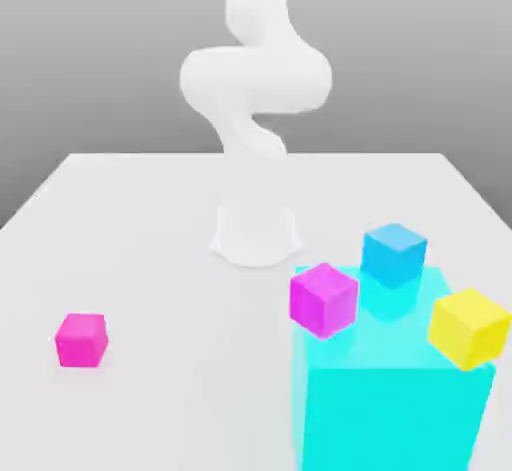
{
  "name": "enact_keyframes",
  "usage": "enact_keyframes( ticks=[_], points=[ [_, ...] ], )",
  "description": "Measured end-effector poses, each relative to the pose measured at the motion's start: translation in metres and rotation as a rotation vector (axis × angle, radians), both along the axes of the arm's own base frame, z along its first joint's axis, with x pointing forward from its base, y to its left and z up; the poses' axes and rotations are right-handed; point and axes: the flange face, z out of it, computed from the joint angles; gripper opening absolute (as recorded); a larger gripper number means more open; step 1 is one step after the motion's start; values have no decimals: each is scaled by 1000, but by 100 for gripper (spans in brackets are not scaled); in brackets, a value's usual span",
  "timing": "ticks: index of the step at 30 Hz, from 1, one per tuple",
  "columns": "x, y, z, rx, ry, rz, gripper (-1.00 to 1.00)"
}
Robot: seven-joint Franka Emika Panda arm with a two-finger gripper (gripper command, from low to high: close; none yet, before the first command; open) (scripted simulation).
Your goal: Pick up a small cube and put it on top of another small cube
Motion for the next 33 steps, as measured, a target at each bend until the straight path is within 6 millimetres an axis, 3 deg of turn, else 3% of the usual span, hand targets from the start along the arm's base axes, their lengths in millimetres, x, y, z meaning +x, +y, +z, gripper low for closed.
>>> enact_keyframes(
  ticks=[4,9,14,18,20,22,27,28,33],
  points=[
    [38,-56,-92,-36,146,-19,0],
    [45,-123,-207,-50,319,-32,0],
    [15,-179,-320,-33,488,-36,0],
    [-36,-215,-403,7,618,-45,0],
    [-63,-223,-441,29,680,-32,0],
    [-75,-226,-468,39,708,-25,0],
    [-80,-226,-520,41,717,-22,0],
    [-80,-225,-526,41,717,-22,-100],
    [-80,-225,-526,44,719,-22,-100]
  ],
)
